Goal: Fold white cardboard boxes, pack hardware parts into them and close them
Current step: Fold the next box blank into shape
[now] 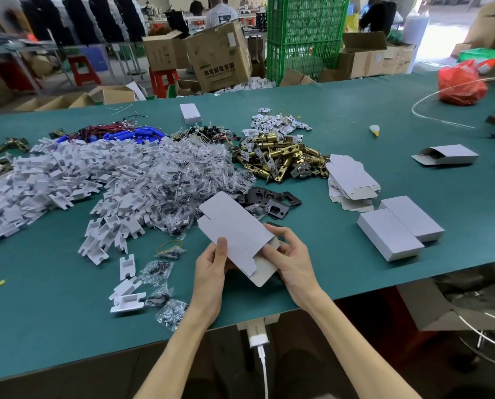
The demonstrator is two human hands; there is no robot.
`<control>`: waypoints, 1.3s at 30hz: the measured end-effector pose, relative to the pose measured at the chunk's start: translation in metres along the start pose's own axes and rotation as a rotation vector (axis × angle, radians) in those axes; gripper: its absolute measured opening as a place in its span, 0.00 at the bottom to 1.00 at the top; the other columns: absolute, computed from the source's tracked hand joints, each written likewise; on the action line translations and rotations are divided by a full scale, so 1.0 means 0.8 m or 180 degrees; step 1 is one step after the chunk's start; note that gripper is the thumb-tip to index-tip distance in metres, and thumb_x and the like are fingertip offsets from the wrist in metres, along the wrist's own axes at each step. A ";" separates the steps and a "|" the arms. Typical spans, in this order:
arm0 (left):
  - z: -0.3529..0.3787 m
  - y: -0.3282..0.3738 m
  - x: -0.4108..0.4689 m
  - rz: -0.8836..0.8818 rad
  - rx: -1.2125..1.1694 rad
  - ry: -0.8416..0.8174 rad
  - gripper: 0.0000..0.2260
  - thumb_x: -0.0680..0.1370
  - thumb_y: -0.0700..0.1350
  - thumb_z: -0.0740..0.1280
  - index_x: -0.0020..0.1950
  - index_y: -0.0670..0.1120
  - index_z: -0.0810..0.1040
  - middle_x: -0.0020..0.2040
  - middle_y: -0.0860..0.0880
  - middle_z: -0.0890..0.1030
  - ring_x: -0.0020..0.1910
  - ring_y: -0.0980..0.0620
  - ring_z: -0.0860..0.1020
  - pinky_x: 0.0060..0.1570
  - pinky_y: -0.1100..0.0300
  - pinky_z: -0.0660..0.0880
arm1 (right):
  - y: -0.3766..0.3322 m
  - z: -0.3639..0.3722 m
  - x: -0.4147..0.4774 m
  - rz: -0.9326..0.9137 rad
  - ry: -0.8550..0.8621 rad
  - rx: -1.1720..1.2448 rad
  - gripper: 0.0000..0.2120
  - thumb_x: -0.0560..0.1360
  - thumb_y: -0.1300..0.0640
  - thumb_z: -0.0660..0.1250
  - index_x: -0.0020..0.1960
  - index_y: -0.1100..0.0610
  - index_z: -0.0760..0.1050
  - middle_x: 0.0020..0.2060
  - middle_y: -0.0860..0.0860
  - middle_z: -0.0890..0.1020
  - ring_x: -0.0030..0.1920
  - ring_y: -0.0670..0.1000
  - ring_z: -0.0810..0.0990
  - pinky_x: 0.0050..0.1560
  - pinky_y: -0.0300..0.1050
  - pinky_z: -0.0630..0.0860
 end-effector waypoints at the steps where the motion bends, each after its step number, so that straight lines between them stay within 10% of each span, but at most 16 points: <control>1: 0.000 0.002 -0.001 -0.0018 -0.0028 -0.0025 0.23 0.81 0.60 0.62 0.57 0.41 0.82 0.54 0.44 0.86 0.51 0.48 0.83 0.54 0.52 0.80 | 0.000 0.000 0.000 -0.0011 0.0007 -0.0011 0.18 0.74 0.56 0.76 0.62 0.51 0.78 0.51 0.58 0.87 0.51 0.61 0.85 0.52 0.58 0.83; 7: 0.001 0.017 -0.005 -0.0140 -0.0270 -0.0220 0.49 0.65 0.77 0.70 0.66 0.37 0.78 0.62 0.39 0.84 0.61 0.41 0.83 0.63 0.47 0.79 | -0.002 0.000 -0.003 -0.0001 -0.0247 -0.0225 0.15 0.71 0.53 0.78 0.57 0.54 0.83 0.45 0.57 0.86 0.44 0.51 0.83 0.44 0.42 0.79; 23: 0.003 0.024 -0.007 -0.0224 -0.0542 0.0124 0.58 0.57 0.77 0.76 0.66 0.31 0.72 0.56 0.30 0.81 0.53 0.38 0.82 0.62 0.38 0.77 | -0.004 0.009 -0.008 -0.0093 -0.0815 -0.0862 0.04 0.78 0.63 0.72 0.53 0.61 0.82 0.44 0.52 0.85 0.44 0.48 0.83 0.46 0.42 0.78; 26: 0.002 0.020 -0.004 -0.0278 -0.0485 0.0164 0.54 0.57 0.76 0.77 0.66 0.37 0.73 0.52 0.39 0.83 0.53 0.41 0.82 0.60 0.39 0.78 | -0.008 0.010 -0.008 -0.0067 -0.0797 -0.1026 0.14 0.75 0.72 0.64 0.54 0.61 0.83 0.53 0.54 0.83 0.51 0.47 0.82 0.49 0.42 0.77; 33: 0.013 0.009 -0.007 -0.0190 0.0535 -0.0074 0.35 0.62 0.66 0.80 0.61 0.50 0.75 0.52 0.50 0.86 0.49 0.53 0.86 0.41 0.59 0.82 | -0.014 0.007 -0.011 0.0125 -0.0667 -0.0357 0.20 0.81 0.46 0.65 0.59 0.63 0.79 0.55 0.68 0.81 0.51 0.59 0.80 0.55 0.59 0.77; 39: 0.012 0.007 -0.006 -0.0263 0.0660 -0.0130 0.22 0.75 0.61 0.74 0.59 0.48 0.76 0.49 0.50 0.87 0.44 0.49 0.87 0.37 0.58 0.81 | -0.012 0.005 -0.011 0.0135 -0.0473 -0.0290 0.16 0.80 0.49 0.68 0.56 0.63 0.81 0.53 0.65 0.83 0.49 0.55 0.81 0.52 0.56 0.76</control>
Point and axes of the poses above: each hand's wrist, its own x-axis towards the middle knuckle, its own z-axis out of the palm, y = z × x, the point moved 1 cm from there along x, towards the middle knuckle
